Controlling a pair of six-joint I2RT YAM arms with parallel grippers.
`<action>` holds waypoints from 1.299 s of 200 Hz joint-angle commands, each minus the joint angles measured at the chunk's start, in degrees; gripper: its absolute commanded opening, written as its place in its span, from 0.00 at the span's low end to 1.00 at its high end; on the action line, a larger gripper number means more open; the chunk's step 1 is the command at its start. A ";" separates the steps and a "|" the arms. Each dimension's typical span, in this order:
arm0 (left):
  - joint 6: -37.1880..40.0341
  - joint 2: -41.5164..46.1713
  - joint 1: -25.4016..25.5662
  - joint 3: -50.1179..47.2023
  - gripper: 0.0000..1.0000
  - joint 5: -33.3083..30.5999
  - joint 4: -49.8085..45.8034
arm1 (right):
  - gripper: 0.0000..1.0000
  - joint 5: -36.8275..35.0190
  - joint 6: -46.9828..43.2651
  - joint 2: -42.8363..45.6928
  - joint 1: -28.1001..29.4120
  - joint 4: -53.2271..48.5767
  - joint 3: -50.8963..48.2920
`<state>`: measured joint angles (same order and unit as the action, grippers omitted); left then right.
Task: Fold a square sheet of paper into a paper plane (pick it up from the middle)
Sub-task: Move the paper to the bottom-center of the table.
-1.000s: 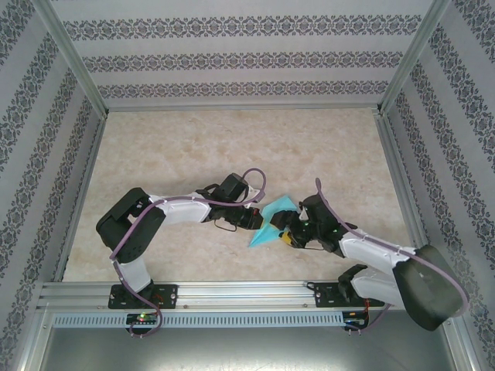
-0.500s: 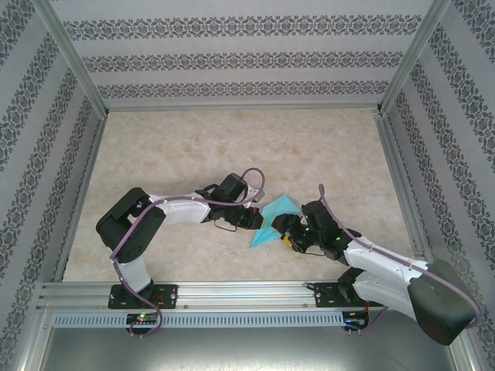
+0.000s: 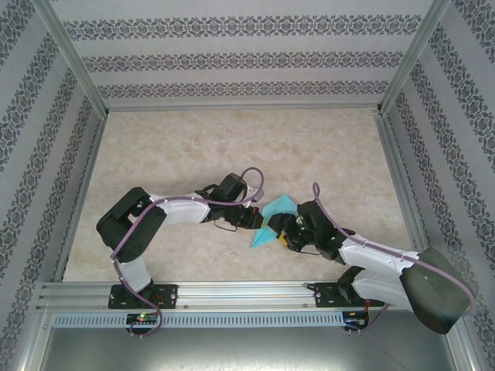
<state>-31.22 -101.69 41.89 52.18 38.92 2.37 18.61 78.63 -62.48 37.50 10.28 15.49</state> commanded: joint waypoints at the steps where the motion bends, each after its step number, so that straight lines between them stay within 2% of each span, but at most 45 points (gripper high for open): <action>1: -1.70 -1.20 -0.58 -0.58 0.04 1.42 3.28 | 0.63 -1.99 1.96 -0.54 0.95 2.97 -0.50; 71: -3.23 -1.57 -0.54 -0.76 0.04 2.90 5.02 | 0.61 -2.80 3.33 -0.91 1.48 6.22 -0.60; 88: -3.19 -1.58 -0.50 -0.76 0.04 2.96 5.02 | 0.58 -2.35 3.24 -1.79 1.63 6.11 -0.33; 163: -3.77 -1.40 -0.58 -0.86 0.04 3.09 5.12 | 0.30 -4.19 1.92 -1.30 1.67 1.95 -0.66; 196: -4.76 -1.75 -0.60 -0.87 0.05 3.68 6.30 | 0.21 -4.55 1.33 -1.33 1.63 1.49 -0.44; 260: -5.43 -1.76 -0.56 -1.29 0.05 4.24 6.78 | 0.19 -4.90 0.62 -3.90 1.81 3.91 0.88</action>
<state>-36.10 -102.63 41.87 51.55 41.89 6.74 15.40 80.62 -65.01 38.52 12.71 15.09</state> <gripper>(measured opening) 0.066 0.190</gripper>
